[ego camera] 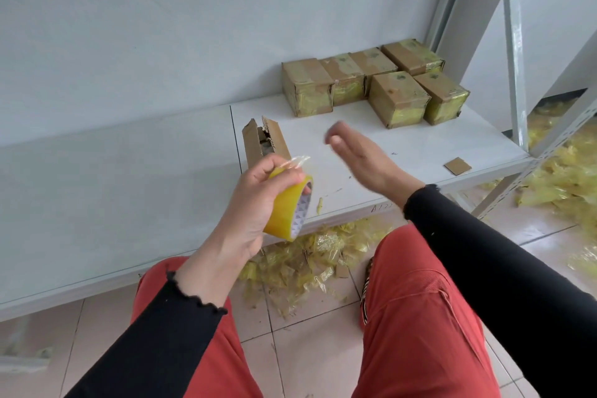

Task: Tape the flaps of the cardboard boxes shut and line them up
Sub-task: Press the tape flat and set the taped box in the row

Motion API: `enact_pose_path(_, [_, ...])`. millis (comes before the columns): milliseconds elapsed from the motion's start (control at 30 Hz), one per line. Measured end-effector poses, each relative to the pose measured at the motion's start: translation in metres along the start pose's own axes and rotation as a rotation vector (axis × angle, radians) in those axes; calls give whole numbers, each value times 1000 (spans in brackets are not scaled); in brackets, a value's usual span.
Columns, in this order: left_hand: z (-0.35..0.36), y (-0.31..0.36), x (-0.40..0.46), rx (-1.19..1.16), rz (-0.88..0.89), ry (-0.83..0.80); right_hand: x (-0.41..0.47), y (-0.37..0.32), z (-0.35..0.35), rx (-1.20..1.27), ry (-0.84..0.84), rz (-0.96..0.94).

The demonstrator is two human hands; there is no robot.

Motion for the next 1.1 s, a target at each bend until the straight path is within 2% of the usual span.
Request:
enact_pose_path(100, [-33, 14, -6, -53, 57, 93, -9, 22, -19, 42, 44, 91])
enact_pose_path(233, [-40, 17, -1, -215, 74, 177, -17, -30, 14, 129, -2, -35])
enact_pose_path(333, [-36, 20, 3, -337, 102, 203, -28, -63, 38, 77, -53, -156])
enact_pose_path(400, [-36, 22, 5, -405, 109, 203, -32, -71, 41, 98, -22, -182])
enact_pose_path(567, [-29, 12, 6, -430, 55, 224, -33, -83, 44, 227, 37, -185])
enact_pose_path(767, [-22, 5, 4, -458, 11, 219, -33, -78, 49, 154, -5, -168])
enact_pose_path(800, [-23, 5, 4, -450, 7, 222, -34, -74, 50, 206, 1, -134])
enact_pose_path(900, [-28, 6, 4, -448, 13, 236, -39, -59, 45, 564, 63, -52])
enact_pose_path(967, [-32, 7, 4, -440, 20, 245, -43, -59, 49, 710, 2, -60])
enact_pose_path(1033, [-36, 6, 6, -432, 16, 259, -47, -68, 52, 575, -74, -160])
enact_pose_path(1100, [-40, 5, 10, -426, 2, 256, -50, -75, 62, 209, -126, -284])
Point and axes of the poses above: each hand's wrist, its own x-axis towards the middle knuckle, its own z-axis out of the palm, y = z × x, the point moved 9 cm from there along x, towards the middle knuckle, and after that the axes turned 5 degrees about -z, right-handed, at the moved point
